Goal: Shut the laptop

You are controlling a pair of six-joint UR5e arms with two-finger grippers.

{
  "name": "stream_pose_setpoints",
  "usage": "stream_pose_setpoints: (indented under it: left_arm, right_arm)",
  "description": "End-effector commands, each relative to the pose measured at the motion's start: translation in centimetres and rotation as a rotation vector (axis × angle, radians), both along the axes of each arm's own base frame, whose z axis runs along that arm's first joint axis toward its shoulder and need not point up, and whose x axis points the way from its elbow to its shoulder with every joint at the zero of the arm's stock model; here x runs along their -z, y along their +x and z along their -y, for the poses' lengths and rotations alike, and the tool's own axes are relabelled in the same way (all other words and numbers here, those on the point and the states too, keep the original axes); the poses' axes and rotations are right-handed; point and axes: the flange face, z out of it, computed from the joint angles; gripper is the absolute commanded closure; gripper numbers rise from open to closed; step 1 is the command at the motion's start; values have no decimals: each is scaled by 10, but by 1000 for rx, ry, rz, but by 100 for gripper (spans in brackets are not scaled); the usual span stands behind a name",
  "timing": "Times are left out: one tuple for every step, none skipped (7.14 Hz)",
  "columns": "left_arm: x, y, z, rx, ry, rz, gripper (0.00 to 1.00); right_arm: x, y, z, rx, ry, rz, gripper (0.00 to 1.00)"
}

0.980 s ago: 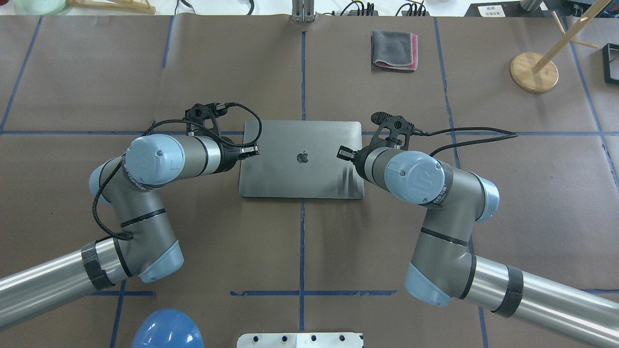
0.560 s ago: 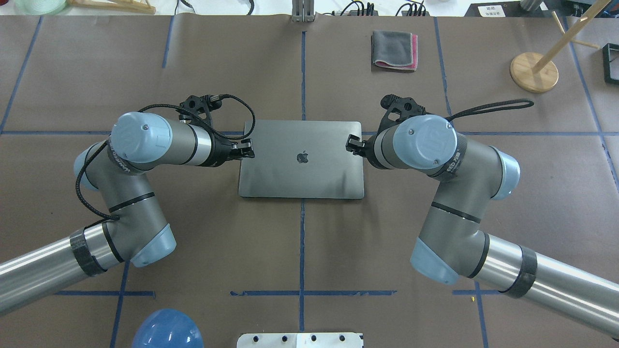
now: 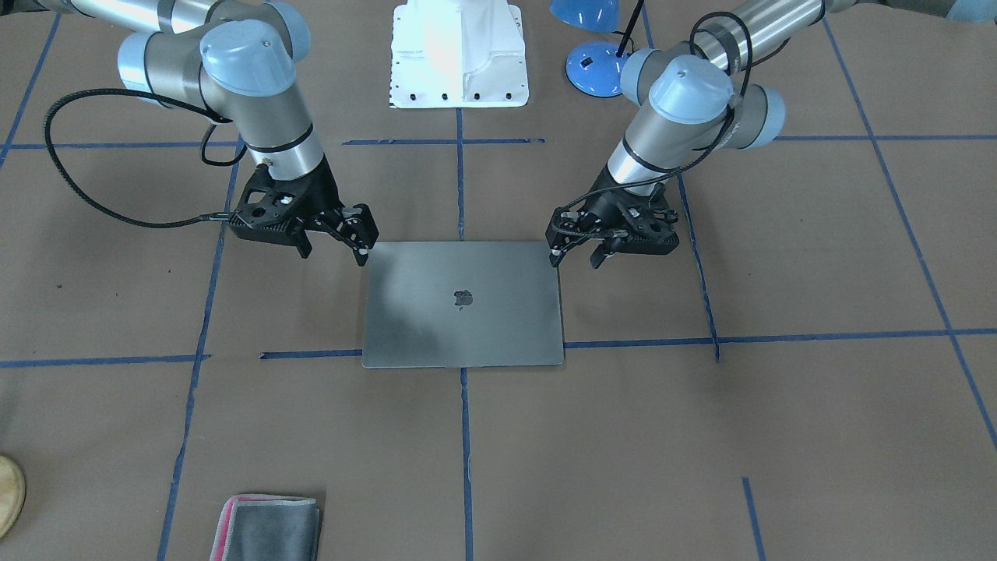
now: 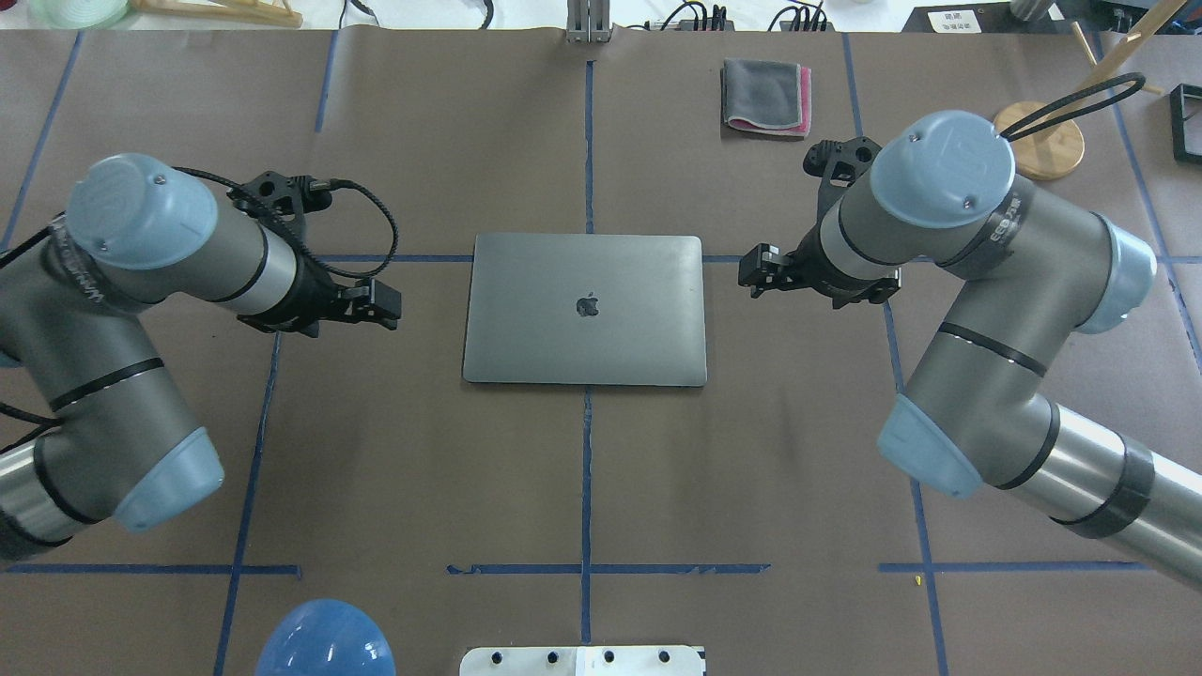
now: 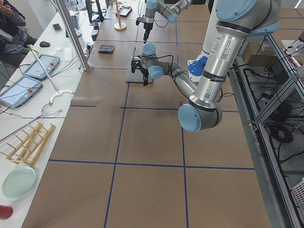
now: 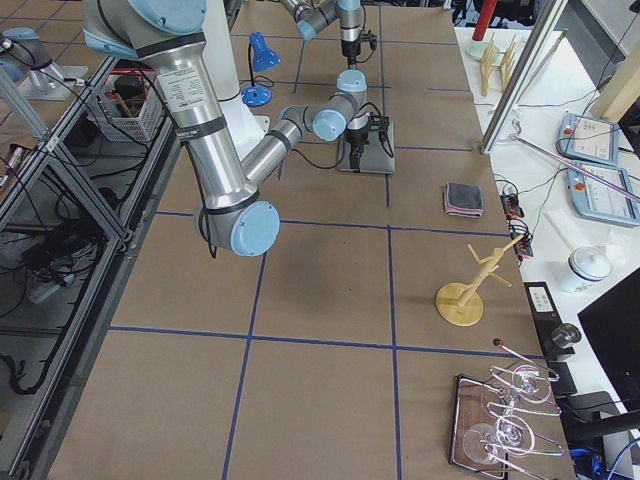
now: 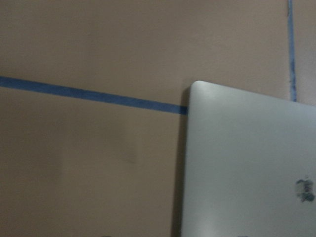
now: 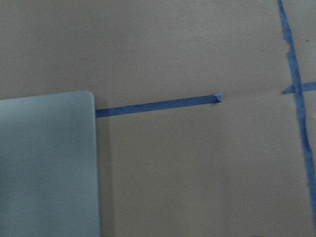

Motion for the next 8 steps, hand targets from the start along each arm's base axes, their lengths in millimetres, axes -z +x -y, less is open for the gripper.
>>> stream_pose_setpoints:
  left_arm:
    - [-70,-90,-12,-141,91,182,0]
    - [-101,-141,1,-206,130,202,0]
    - [-126,-204,20,-257,159,200,0]
    - [-153,-264,36,-294,174,228,0]
    - [-184,-323,47,-322,175,243,0]
    - [-209,-364,53,-344,173,224,0]
    - [-219,-389,49,-316,124,211,0]
    - [-234,-404,38,-280,59,189,0]
  right_arm:
    - [-71,91,12,156,69,-49,1]
    - [-107,139,13,207,89,-66,1]
    - [-145,197,13,270,124,-67,1]
    - [-182,257,9,306,159,-80,1]
    - [-211,306,-2,345,184,-89,1]
    - [-235,348,-15,381,197,-95,1]
    - [-260,380,-33,420,186,-106,1]
    - [-282,389,-53,411,130,-112,1]
